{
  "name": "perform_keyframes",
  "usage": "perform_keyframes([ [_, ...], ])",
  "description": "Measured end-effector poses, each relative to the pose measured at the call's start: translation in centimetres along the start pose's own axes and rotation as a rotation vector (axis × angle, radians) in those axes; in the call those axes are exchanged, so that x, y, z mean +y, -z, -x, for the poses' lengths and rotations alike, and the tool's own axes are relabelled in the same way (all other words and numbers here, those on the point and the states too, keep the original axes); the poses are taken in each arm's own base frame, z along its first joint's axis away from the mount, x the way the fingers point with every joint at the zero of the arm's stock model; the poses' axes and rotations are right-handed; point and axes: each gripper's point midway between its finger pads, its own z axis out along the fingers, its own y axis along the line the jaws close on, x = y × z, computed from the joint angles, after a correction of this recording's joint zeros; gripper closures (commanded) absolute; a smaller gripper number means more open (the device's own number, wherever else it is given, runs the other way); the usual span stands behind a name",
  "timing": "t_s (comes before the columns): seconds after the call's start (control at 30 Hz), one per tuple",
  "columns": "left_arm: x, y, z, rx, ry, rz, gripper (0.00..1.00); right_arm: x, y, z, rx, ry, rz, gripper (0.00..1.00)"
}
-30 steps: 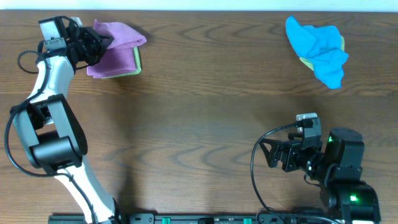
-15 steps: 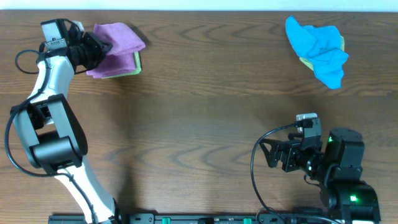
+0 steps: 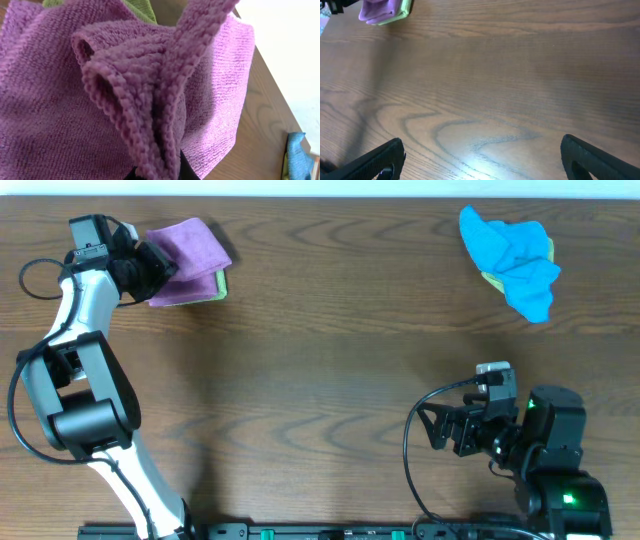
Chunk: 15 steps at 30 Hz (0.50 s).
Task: Fold the cloth
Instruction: 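Lower the folded cloth onto the top-left cloth stack with the left gripper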
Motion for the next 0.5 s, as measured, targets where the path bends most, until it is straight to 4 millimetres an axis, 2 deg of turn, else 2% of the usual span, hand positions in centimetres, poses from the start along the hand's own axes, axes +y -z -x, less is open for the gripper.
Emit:
perform_keyframes([
  [0.13,-0.3,0.3,-0.1,0.012,0.004,-0.003,0.94,0.0,0.0,0.0,0.0,0.0,0.0,0.01],
  [0.37,-1.8,2.5,1.4,0.013,-0.046,0.025,0.94,0.0,0.0,0.0,0.0,0.0,0.0,0.01],
  [0.5,-0.8,2.8,1.0,0.028,-0.068,0.085,0.94,0.0,0.0,0.0,0.0,0.0,0.0,0.01],
])
